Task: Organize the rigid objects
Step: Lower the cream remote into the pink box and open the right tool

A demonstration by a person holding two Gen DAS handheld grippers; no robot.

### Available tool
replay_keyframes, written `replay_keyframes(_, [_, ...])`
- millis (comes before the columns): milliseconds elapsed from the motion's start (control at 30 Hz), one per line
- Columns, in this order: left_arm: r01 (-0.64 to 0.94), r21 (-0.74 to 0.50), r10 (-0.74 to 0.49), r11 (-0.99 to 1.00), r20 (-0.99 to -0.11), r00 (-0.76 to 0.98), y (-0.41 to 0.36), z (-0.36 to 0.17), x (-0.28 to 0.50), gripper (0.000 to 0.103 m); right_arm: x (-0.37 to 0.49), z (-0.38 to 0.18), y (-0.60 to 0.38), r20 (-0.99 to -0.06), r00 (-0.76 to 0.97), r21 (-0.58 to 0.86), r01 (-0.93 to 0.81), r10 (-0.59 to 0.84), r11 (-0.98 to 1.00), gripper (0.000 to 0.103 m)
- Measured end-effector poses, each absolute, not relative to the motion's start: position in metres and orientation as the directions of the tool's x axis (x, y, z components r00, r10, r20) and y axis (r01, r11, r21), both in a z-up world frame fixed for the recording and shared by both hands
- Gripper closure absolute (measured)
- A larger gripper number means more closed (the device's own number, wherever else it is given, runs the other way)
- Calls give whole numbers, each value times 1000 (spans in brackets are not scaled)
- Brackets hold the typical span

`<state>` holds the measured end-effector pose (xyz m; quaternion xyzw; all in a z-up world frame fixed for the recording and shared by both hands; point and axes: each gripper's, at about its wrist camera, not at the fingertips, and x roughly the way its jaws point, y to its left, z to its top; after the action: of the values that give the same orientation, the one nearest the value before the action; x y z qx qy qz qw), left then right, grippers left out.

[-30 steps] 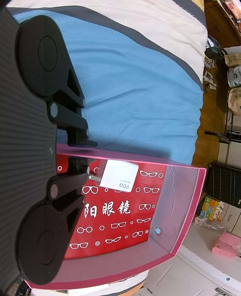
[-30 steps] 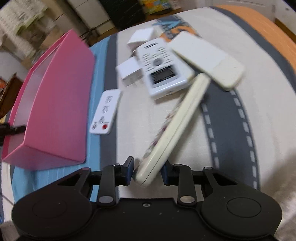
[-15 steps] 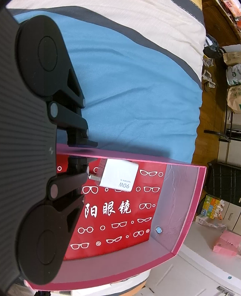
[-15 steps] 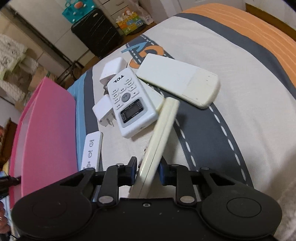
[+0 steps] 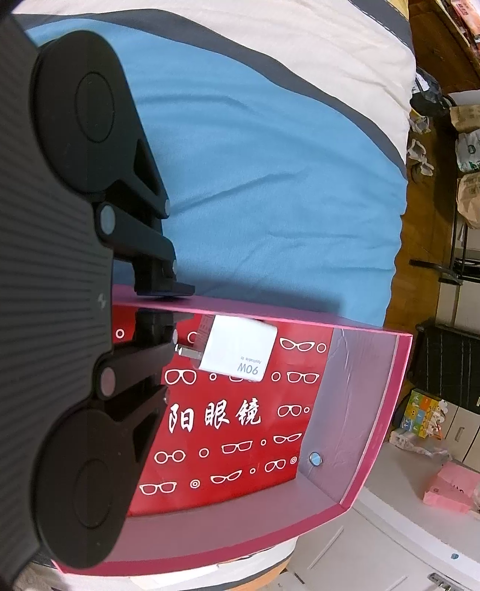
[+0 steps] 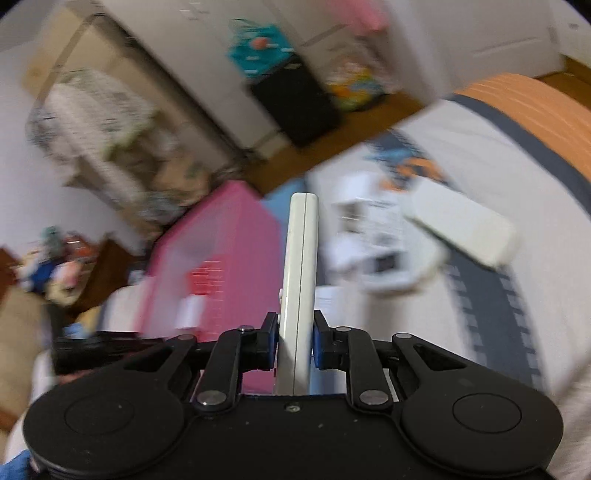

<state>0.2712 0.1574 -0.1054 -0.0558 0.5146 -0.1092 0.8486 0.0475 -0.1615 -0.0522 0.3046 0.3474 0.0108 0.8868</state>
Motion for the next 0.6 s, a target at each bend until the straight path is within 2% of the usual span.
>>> replay_keyframes(133, [132, -205, -243, 970, -861, 447, 157, -105, 272, 98, 85, -32, -125, -566, 734, 583, 35, 375, 812, 81])
replay_keyframes(233, [137, -201, -242, 970, -860, 450, 157, -106, 271, 98, 129, -36, -98, -602, 665, 577, -20, 442, 817, 81])
replay_keyframes(400, [131, -212, -248, 969, -858, 449, 158, -106, 270, 98, 213, -79, -72, -703, 543, 574, 52, 459, 817, 82])
replay_keyframes(600, [139, -219, -259, 966, -855, 448, 160, -107, 270, 98, 250, -121, -62, -758, 527, 533, 161, 385, 831, 82])
